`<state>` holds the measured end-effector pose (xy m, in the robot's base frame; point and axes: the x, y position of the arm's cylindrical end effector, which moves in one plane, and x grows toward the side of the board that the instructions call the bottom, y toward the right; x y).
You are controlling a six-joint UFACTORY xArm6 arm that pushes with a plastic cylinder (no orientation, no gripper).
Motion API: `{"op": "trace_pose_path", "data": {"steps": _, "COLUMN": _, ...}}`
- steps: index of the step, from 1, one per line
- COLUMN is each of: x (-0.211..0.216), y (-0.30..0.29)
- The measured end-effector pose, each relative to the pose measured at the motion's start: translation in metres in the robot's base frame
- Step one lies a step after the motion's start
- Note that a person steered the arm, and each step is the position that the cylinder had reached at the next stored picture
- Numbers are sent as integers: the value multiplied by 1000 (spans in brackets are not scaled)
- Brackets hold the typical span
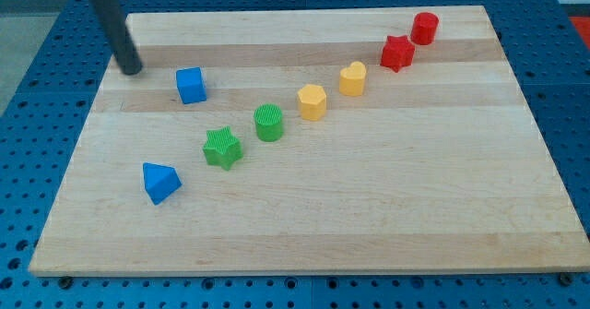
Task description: Move the blue cube to the center
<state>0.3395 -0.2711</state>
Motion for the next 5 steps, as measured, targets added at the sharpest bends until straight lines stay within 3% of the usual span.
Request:
{"op": "trace_pose_path", "data": {"steps": 1, "x": 26, "y": 14}}
{"op": "trace_pose_path", "data": {"steps": 4, "x": 30, "y": 159}}
{"op": "trace_pose_path", "data": {"steps": 5, "x": 53, "y": 149}}
